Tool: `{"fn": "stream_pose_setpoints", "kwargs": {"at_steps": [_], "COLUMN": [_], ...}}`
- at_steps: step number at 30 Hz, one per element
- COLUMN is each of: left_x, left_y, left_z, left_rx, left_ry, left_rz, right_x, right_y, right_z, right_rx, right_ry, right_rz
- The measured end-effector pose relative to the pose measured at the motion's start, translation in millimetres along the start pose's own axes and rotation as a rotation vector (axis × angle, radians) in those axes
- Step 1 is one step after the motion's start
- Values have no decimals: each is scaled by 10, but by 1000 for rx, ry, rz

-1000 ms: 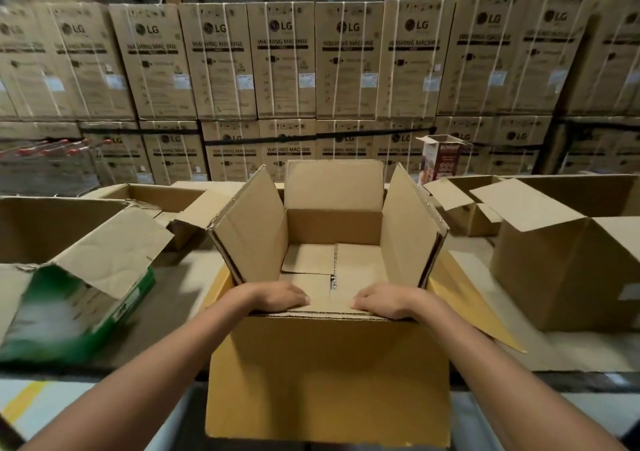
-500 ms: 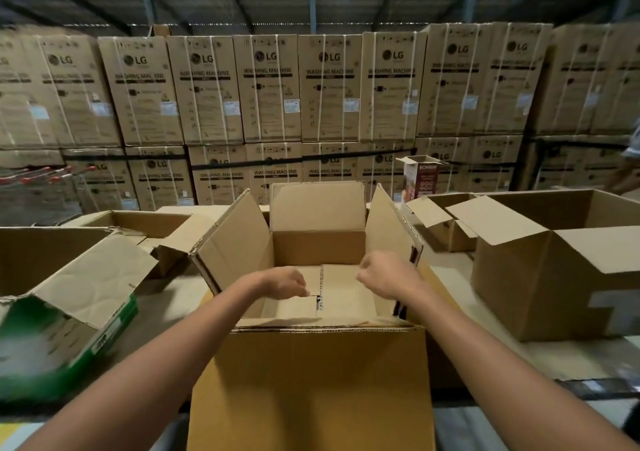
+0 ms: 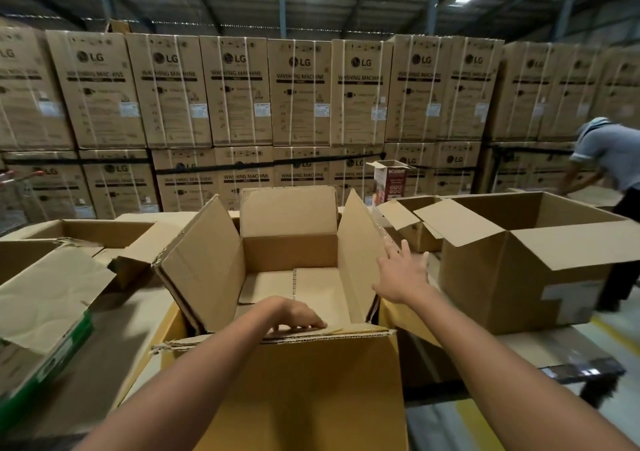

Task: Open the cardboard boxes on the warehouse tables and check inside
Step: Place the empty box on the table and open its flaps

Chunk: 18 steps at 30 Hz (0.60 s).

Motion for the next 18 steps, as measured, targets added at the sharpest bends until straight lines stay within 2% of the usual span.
{"fn": "stream_pose_setpoints", "kwargs": {"at_steps": [2, 4, 6, 7, 8, 10, 13, 14, 18], "left_x": [-31, -78, -158, -213, -265, -380, -431, -427, -362], "left_y": [1, 68, 194, 277, 383, 609, 982, 1084, 1301], "left_z": [-11, 43, 158, 218, 275, 335, 207, 122, -28], "left_rx": [21, 88, 132, 142, 149, 158, 161, 139, 97], "left_ry": [-18, -80, -152, -177, -195, -224, -208, -204, -259], "left_rz": [-12, -30, -42, -46, -42, -4, 68, 73, 26], "right_x": [-60, -156, -237, -290, -338, -399, -453, -442, -381], "right_y": [70, 250, 492, 603, 701, 878, 1076, 1123, 1219], "right_z": [74, 159, 236, 278, 305, 254, -43, -156, -348], "right_rx": [-33, -31, 97, 208, 324, 440, 353, 336, 326], "right_ry": [0, -96, -201, -172, -77, 223, 583, 622, 577], "right_rz": [-1, 31, 172, 268, 353, 458, 483, 476, 495]}}
Point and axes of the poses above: each hand's wrist, its own x-axis towards the middle knuckle, its own z-axis out of the back of the hand, y = z × x, the point moved 2 cm from there along x, towards the middle knuckle, and after that the axes turned 4 degrees about y, right-handed, at the moved point
